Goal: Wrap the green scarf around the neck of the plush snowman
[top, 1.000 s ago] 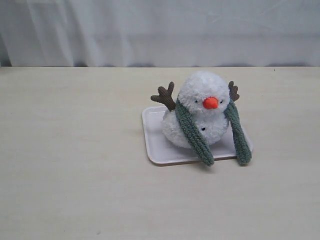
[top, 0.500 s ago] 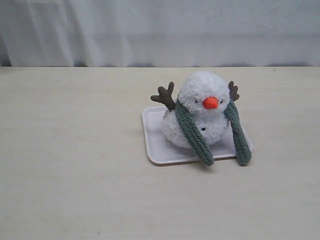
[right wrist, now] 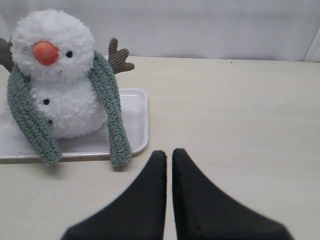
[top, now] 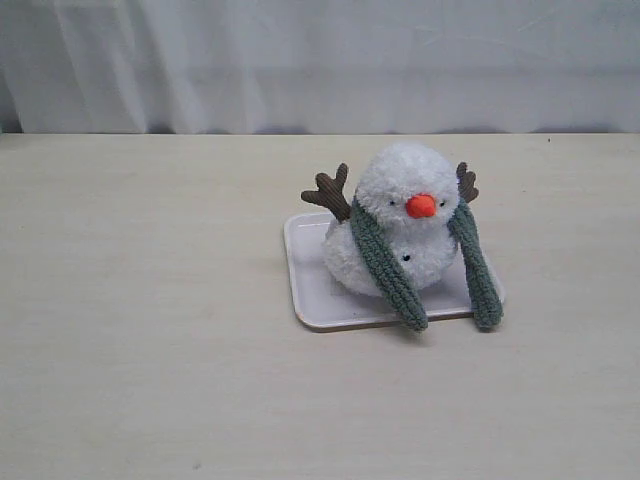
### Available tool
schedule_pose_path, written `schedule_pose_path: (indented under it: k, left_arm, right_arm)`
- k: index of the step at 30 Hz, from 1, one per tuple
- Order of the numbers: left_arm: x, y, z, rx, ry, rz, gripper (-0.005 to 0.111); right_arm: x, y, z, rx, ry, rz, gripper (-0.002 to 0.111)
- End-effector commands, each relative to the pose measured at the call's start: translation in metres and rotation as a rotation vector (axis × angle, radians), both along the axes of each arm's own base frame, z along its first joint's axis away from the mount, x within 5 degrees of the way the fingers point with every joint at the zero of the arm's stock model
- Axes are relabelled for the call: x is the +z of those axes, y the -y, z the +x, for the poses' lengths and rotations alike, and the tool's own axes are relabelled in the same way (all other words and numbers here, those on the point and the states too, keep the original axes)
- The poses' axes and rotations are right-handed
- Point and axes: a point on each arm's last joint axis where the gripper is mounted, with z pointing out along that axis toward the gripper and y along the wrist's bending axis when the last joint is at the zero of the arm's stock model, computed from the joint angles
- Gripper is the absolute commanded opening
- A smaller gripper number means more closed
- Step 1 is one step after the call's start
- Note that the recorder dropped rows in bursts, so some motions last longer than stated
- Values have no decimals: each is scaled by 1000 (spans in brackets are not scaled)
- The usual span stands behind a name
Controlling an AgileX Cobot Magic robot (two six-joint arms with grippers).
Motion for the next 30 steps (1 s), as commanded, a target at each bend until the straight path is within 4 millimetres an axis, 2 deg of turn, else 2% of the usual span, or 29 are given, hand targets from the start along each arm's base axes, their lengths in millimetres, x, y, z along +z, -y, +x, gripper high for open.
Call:
schedule_pose_path:
  k: [1, 30]
  left_arm:
    - [1, 0, 0, -3, 12, -6, 0]
    - [1, 0, 0, -3, 12, -6, 0]
  right_arm:
    - [0, 1, 0, -26, 2, 4, 4]
    - [0, 0, 0, -22, 2, 52, 4]
